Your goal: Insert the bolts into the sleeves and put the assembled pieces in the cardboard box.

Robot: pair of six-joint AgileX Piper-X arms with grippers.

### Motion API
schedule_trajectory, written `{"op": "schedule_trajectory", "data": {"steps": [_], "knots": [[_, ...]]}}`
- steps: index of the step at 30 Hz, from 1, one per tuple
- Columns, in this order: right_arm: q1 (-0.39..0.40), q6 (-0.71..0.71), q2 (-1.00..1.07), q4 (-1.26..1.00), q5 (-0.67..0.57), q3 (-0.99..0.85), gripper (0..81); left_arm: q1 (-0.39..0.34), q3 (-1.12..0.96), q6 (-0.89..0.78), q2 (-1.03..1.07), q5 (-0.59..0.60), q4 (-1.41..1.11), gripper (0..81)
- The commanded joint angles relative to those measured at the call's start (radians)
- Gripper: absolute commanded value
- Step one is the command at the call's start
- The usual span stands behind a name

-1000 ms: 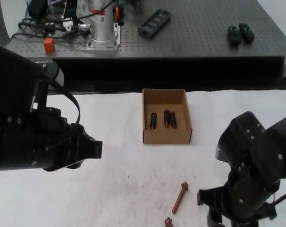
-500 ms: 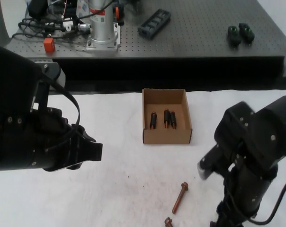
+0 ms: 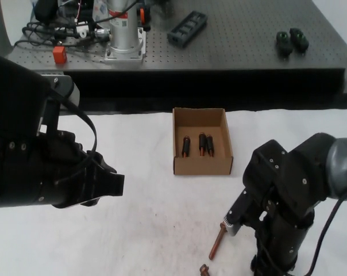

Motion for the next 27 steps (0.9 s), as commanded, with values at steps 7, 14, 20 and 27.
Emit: {"op": "schedule_trajectory", "data": {"steps": [7,14,20,27], "knots": [[0.003,-0.005,0.042,-0.031,0.004,-0.007,10.2,0.001,0.0,0.031,-0.011,0.082,-0.006,26.0],[-0.04,0.106,-0.06,-0.112,-0.003,0.002,1.1,-0.073,0.0,-0.035,0.065,0.225,-0.028,27.7],[-0.135,0.191,-0.253,-0.096,-0.038,0.079,1.1,-0.229,-0.018,-0.189,0.245,0.225,-0.119,38.2],[-0.183,0.266,-0.471,-0.061,-0.075,0.191,1.1,-0.359,-0.19,-0.22,0.536,0.192,-0.143,38.2]]}}
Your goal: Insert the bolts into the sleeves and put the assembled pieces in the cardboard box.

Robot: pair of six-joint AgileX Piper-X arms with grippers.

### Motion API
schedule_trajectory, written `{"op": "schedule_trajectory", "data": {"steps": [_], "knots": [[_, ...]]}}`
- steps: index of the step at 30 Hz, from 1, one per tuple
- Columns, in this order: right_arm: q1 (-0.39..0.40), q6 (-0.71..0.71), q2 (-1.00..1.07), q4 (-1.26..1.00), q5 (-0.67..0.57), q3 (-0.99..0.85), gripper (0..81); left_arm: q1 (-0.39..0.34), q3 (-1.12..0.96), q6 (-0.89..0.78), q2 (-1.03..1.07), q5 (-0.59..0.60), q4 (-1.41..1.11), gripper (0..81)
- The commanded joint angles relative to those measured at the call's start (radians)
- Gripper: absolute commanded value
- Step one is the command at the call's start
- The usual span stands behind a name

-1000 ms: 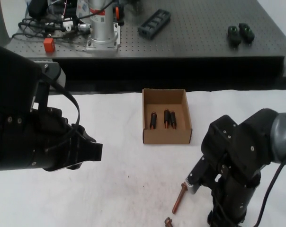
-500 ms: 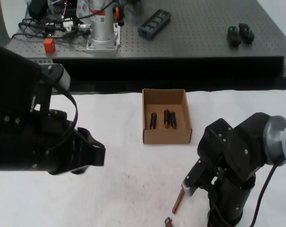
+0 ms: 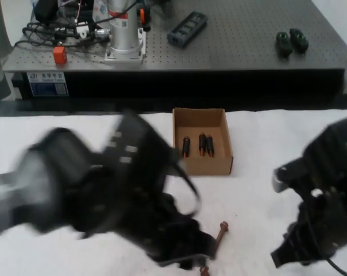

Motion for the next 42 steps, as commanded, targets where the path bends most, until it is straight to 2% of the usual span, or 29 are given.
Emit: {"op": "schedule_trajectory", "data": {"steps": [1,5,10,16,20,25,31,33,36,37,42], "knots": [[-0.007,0.012,-0.054,0.011,-0.016,0.02,1.1,-0.053,-0.159,0.016,0.178,-0.047,-0.025,38.2],[-0.007,0.012,-0.135,0.058,-0.012,0.055,1.1,-0.053,-0.332,0.109,0.344,-0.072,0.008,38.2],[-0.025,0.03,-0.214,0.065,-0.012,0.082,1.1,-0.06,-0.575,0.228,0.539,-0.141,0.192,38.2],[-0.069,0.033,-0.277,0.059,-0.012,0.083,1.1,-0.066,-0.764,0.268,0.701,-0.162,0.348,38.1],[-0.097,0.03,-0.295,0.059,-0.012,0.083,1.1,-0.071,-0.783,0.268,0.739,-0.174,0.363,36.7],[-0.103,0.03,-0.296,0.059,-0.021,0.083,1.1,-0.071,-0.783,0.268,0.757,-0.202,0.371,28.3],[-0.103,0.033,-0.296,0.059,-0.021,0.083,1.1,-0.071,-0.783,0.268,0.782,-0.201,0.347,27.6],[-0.103,0.033,-0.296,0.059,-0.021,0.083,1.1,-0.072,-0.783,0.268,0.785,-0.201,0.347,20.3],[-0.103,0.033,-0.296,0.059,-0.027,0.081,1.1,-0.072,-0.783,0.292,0.786,-0.199,0.347,2.4],[-0.103,0.036,-0.296,0.055,-0.04,0.081,1.1,-0.072,-0.783,0.297,0.786,-0.199,0.347,0.2],[-0.103,0.093,-0.296,0.013,-0.177,0.081,1.1,-0.06,-0.783,0.294,0.717,-0.208,0.374,0.0]]}}
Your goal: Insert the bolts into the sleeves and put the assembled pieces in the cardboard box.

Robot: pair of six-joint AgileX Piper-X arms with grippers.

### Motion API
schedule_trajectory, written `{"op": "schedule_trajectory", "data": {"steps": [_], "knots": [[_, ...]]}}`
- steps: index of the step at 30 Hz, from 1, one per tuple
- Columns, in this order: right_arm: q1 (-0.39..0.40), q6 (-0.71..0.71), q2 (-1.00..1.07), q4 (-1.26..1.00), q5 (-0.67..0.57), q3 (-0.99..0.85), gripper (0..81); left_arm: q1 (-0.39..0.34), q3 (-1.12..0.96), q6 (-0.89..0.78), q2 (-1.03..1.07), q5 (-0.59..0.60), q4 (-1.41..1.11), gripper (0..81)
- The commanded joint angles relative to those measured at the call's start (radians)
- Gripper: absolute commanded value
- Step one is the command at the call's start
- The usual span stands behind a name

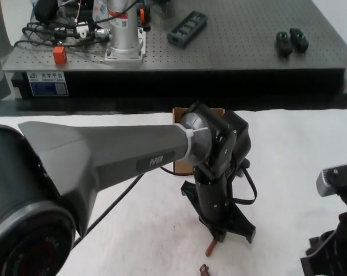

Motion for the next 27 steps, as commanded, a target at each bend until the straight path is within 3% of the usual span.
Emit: {"op": "schedule_trajectory", "data": {"steps": [1,4,7,12,15,19,22,27], "knots": [[-0.005,0.023,-0.01,-0.033,-0.081,-0.005,1.1,0.015,-0.003,0.015,-0.085,-0.017,0.027,0.0],[-0.005,0.03,-0.01,-0.063,-0.18,-0.002,1.1,0.05,0.084,-0.026,-0.224,-0.024,-0.039,0.0],[0.027,0.068,-0.01,-0.104,-0.299,-0.003,1.1,0.089,0.266,-0.119,-0.392,0.022,-0.267,0.0],[0.146,0.22,-0.006,-0.342,-0.465,0.03,1.1,0.135,0.603,-0.361,-0.633,0.285,-0.841,0.0],[0.234,0.337,0.009,-0.515,-0.48,0.055,1.1,0.142,0.742,-0.492,-0.712,0.331,-1.087,0.0],[0.303,0.396,0.042,-0.67,-0.467,0.056,1.1,0.142,0.814,-0.56,-0.766,0.331,-1.178,0.0],[0.313,0.428,0.056,-0.723,-0.401,0.056,1.1,0.142,0.824,-0.576,-0.773,0.351,-1.181,0.0],[0.313,0.425,0.07,-0.732,-0.401,0.056,1.1,0.142,0.824,-0.585,-0.773,0.352,-1.187,0.0]]}}
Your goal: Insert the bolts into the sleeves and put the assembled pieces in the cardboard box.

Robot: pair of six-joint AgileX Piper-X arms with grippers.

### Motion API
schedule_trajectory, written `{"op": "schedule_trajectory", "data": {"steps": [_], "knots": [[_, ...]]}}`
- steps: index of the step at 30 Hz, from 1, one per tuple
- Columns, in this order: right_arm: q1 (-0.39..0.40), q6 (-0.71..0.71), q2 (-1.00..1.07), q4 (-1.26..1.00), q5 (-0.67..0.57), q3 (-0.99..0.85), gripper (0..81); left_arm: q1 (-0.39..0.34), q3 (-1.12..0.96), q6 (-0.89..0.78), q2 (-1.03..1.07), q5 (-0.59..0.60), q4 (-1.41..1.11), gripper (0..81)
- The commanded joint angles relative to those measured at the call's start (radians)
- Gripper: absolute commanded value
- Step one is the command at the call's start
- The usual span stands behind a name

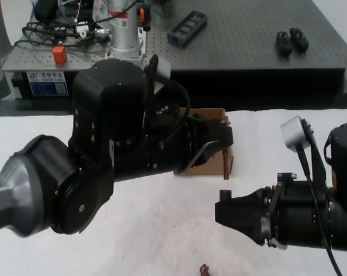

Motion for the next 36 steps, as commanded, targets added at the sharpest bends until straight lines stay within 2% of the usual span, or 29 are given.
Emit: {"op": "schedule_trajectory", "data": {"steps": [1,5,17,23,25,27,29,30,31,34,36], "knots": [[0.003,0.003,0.009,-0.028,0.013,0.001,1.1,0.002,-0.003,-0.021,-0.015,0.007,-0.026,0.0],[0.0,0.003,0.01,-0.027,0.072,0.001,1.1,0.002,-0.003,-0.021,-0.015,0.007,-0.026,0.0],[-0.001,0.002,0.01,-0.111,0.096,0.001,1.1,0.002,-0.003,-0.021,-0.015,0.007,-0.023,0.0],[-0.001,0.002,0.01,-0.174,0.153,0.001,1.1,0.002,-0.003,0.015,-0.015,0.078,-0.019,0.4],[-0.004,0.002,0.01,-0.21,0.171,0.001,1.1,0.002,-0.003,0.018,-0.015,0.092,-0.019,7.7],[-0.015,0.0,0.01,-0.216,0.214,0.001,1.1,0.002,-0.003,0.026,-0.015,0.092,-0.019,23.6],[-0.04,-0.021,0.01,-0.216,0.254,0.001,1.1,0.002,-0.003,0.024,-0.015,0.088,-0.019,46.7],[-0.053,-0.032,0.014,-0.226,0.263,0.001,1.1,0.002,-0.003,0.023,-0.015,0.086,-0.019,53.8],[-0.071,-0.049,0.019,-0.241,0.263,0.001,1.1,0.002,-0.003,0.023,-0.015,0.087,-0.019,54.4],[-0.116,-0.067,0.046,-0.3,0.259,-0.001,1.1,0.002,-0.003,0.037,-0.015,0.09,-0.019,46.3],[-0.146,-0.091,0.069,-0.353,0.259,-0.003,1.1,0.002,-0.003,0.055,-0.015,0.09,-0.019,44.0]]}}
